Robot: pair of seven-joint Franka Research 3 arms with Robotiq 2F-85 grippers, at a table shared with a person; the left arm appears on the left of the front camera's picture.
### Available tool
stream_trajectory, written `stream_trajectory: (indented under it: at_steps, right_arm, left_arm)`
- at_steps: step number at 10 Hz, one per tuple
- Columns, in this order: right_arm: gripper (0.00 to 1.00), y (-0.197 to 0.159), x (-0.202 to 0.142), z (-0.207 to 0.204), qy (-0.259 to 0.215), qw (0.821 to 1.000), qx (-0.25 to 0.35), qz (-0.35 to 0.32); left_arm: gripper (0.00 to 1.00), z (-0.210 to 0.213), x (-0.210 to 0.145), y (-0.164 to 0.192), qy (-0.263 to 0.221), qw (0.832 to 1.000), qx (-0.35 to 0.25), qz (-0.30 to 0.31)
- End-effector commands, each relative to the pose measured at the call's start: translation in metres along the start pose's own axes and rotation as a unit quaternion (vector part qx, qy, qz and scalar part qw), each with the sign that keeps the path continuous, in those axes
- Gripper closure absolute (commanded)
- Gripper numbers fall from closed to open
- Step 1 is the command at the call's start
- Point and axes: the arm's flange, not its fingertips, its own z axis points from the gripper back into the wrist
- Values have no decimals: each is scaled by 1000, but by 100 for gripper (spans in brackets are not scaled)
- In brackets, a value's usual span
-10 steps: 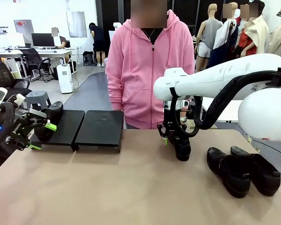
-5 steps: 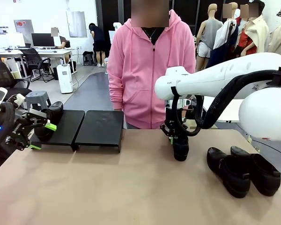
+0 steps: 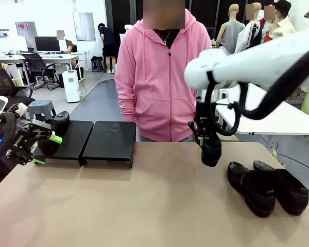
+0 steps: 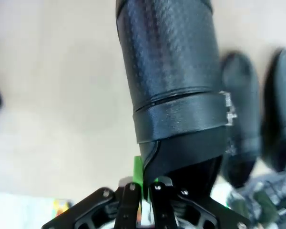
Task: Organize the shoes by placing them on the stand.
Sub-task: Pick up one Shoe and place it in the middle of the table.
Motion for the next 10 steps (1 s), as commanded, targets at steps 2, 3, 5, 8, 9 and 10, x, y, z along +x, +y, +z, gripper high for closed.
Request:
stream_trajectory:
  at_steps: [2, 3, 5, 8, 9, 10]
  right_arm:
    - [100, -51, -131, -17, -23, 998, 35, 47]
    - [100, -53, -126, -16, -31, 996, 54, 59]
    - [100, -28, -99, 7, 1, 1000, 0, 25]
    - [100, 25, -130, -27, -19, 990, -2, 141]
    - [100, 57, -132, -33, -16, 984, 26, 173]
    - [100, 91, -137, -44, 7, 981, 54, 184]
  left_arm:
    - [0, 1, 0, 0, 0, 1000, -6, 1]
    - [0, 1, 0, 0, 0, 1000, -6, 1]
    - [0, 1, 0, 0, 0, 1000, -6, 1]
    - [0, 1, 0, 0, 0, 1000, -6, 1]
    - [0, 1, 0, 0, 0, 1000, -6, 1]
    - [0, 1, 0, 0, 0, 1000, -6, 1]
